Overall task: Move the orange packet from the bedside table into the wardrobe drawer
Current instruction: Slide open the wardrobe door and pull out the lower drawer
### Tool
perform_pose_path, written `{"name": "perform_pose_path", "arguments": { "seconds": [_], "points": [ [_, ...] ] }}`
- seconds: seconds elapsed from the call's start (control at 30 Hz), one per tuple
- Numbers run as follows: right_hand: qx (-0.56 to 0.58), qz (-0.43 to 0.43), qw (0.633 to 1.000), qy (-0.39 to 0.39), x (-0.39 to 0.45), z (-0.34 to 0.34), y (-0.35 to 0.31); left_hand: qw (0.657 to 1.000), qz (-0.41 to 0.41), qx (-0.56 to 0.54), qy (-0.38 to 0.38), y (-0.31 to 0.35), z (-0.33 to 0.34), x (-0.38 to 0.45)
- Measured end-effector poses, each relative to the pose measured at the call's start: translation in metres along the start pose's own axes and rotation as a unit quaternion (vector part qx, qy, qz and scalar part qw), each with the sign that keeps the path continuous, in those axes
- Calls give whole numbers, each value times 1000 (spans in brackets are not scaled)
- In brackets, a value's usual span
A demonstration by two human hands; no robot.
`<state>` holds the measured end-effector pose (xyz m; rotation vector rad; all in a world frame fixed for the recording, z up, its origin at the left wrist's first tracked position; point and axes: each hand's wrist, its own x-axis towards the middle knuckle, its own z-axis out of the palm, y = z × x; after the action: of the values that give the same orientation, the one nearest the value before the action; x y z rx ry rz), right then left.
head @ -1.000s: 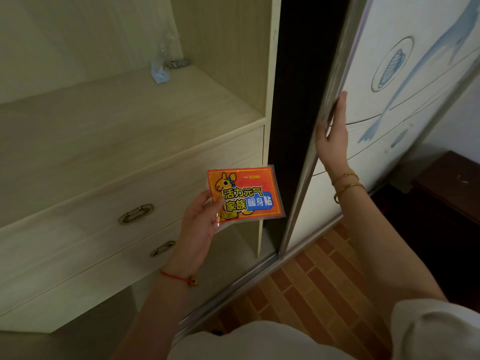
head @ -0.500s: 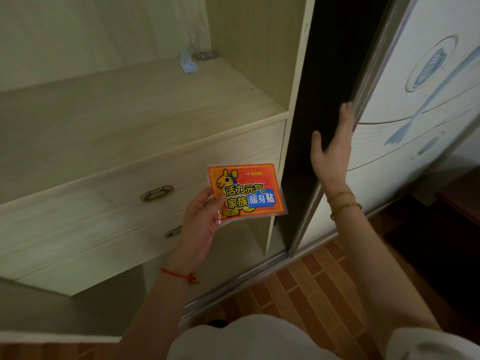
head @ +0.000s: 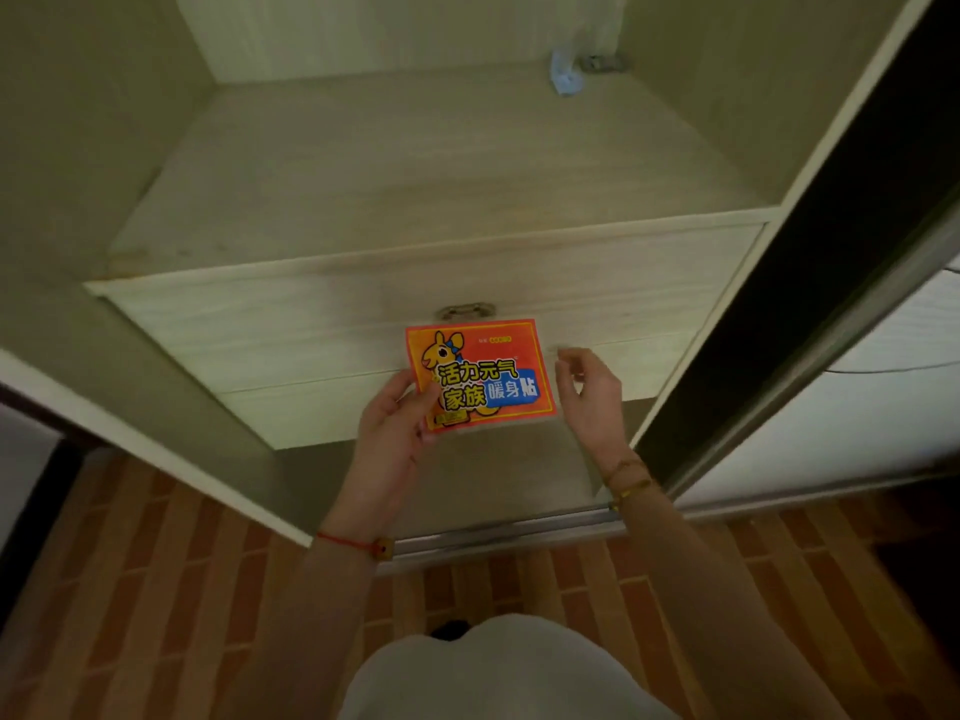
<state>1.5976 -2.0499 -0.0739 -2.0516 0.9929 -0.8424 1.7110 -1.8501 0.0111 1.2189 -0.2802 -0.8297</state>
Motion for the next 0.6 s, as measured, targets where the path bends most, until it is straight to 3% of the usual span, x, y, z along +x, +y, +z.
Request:
{"name": "perform_pose_path", "arguments": {
  "seconds": [0.17, 0.33, 0.5, 0.6],
  "points": [
    [10, 150, 984, -96, -9, 61, 0, 997, 18, 3, 81, 12, -49, -13],
    [117, 336, 909, -216, -12, 104, 7, 991, 14, -15, 134, 19, -82, -27],
    [342, 455, 797, -200, -5, 125, -5, 987, 18, -17, 156, 21, -102, -32],
    [380, 479, 772, -174, 8, 138, -6, 986, 18, -18, 162, 22, -108, -31]
  ]
}}
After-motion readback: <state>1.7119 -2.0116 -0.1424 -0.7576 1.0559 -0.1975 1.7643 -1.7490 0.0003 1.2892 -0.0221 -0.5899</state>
